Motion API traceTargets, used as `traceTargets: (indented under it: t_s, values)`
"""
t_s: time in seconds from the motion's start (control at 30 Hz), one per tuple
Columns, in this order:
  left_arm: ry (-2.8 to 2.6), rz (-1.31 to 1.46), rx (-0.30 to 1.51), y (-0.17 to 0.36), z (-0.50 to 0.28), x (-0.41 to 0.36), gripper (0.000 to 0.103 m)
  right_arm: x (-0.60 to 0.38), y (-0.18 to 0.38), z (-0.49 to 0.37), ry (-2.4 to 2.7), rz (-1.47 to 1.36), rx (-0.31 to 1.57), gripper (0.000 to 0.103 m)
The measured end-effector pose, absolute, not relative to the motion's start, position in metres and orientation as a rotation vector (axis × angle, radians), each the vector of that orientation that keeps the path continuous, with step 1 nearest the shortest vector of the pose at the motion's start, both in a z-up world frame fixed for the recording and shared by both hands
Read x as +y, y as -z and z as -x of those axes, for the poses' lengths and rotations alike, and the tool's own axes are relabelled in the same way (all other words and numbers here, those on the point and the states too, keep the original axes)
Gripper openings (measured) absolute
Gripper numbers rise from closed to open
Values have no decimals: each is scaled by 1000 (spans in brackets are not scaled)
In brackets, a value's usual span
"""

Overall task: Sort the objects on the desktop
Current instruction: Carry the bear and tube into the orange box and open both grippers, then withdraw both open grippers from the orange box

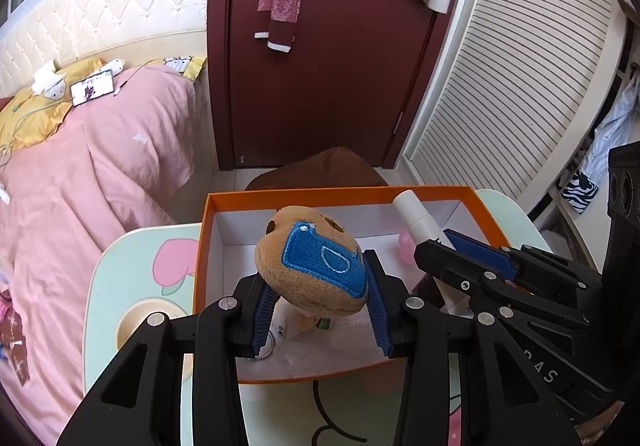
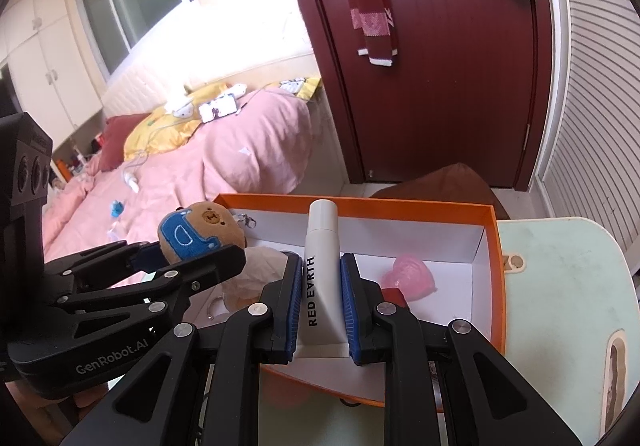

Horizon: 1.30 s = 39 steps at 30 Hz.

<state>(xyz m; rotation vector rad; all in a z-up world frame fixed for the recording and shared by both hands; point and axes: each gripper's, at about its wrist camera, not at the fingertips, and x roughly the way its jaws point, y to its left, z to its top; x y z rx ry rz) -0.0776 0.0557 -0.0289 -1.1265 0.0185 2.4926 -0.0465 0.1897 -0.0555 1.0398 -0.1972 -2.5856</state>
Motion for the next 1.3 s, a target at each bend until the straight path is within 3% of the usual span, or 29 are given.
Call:
traceTargets:
  t_s: [0.57,0.7,0.83,0.9,1.3]
  values:
    - [-2490,1152,4,34,82,53,42,184,57,51,2570,-1048,-194,19]
    - [-2515,1183,-5,36,84,50,47,184,56,50,2585,-1043,-187,19]
    - [-2556,1186,-11,35,83,44,58,185,54,48,2629,-1019,-169,44]
    - [-2566,1175,-23,33,81,40,65,187,52,47,2637,-1011,-178,47]
    - [-2586,1135,-36,22,57,31,67,188,40,32,2661,-992,-161,49]
